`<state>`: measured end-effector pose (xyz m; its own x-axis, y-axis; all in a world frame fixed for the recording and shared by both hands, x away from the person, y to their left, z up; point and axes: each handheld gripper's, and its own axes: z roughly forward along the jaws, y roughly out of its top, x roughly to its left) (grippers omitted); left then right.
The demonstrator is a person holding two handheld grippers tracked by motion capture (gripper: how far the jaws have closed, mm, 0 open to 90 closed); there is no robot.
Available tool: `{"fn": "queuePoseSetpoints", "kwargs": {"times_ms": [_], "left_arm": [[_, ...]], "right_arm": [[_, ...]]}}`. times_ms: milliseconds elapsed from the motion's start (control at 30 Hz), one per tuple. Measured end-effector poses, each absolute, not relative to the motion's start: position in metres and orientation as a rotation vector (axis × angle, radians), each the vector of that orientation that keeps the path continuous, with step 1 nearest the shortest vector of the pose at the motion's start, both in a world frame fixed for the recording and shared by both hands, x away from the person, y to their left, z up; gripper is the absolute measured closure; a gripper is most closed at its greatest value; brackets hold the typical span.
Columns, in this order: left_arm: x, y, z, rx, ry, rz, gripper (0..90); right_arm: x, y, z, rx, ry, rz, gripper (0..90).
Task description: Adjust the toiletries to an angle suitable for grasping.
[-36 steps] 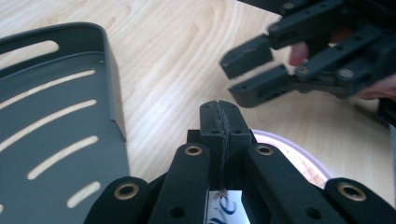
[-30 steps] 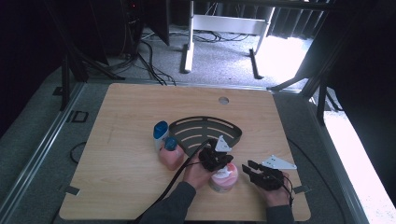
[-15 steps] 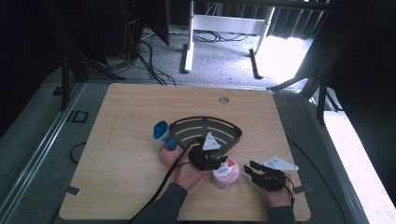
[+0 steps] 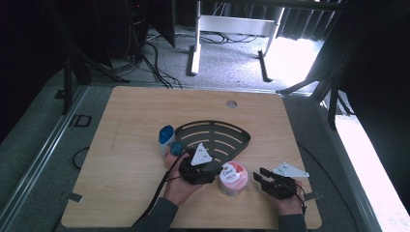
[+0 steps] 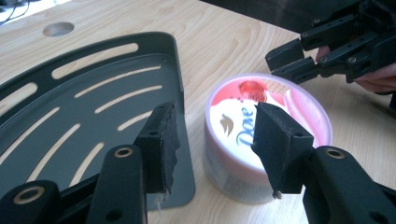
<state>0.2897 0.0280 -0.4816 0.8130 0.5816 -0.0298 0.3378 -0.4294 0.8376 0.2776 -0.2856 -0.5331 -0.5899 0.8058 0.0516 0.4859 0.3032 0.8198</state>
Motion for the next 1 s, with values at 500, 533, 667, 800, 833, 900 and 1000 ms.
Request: {"fn": "queuePoseSetpoints", "kwargs": {"times_ms": [500,533,667,800,833,900,1000], "left_arm": [[0.273,0.058,-0.494,2.055,0.716,0.337,50.9],[0.273,0.06,-0.494,2.058,0.716,0.329,50.8],[0.273,0.059,-0.498,2.052,0.72,0.311,50.5],[0.272,0.056,-0.5,2.06,0.707,0.307,50.2],[0.272,0.056,-0.5,2.062,0.702,0.309,50.0],[0.27,0.055,-0.503,2.067,0.695,0.307,49.5],[0.269,0.055,-0.506,2.072,0.694,0.3,49.1]], "right_arm": [[0.267,-0.285,-0.532,1.14,2.224,1.179,61.0],[0.266,-0.284,-0.532,1.14,2.226,1.18,61.0],[0.262,-0.283,-0.532,1.132,2.237,1.176,60.7],[0.259,-0.284,-0.531,1.121,2.245,1.178,60.6],[0.259,-0.284,-0.531,1.119,2.245,1.181,60.5],[0.257,-0.285,-0.531,1.123,2.248,1.191,60.3],[0.255,-0.286,-0.529,1.122,2.244,1.212,60.1]]}}
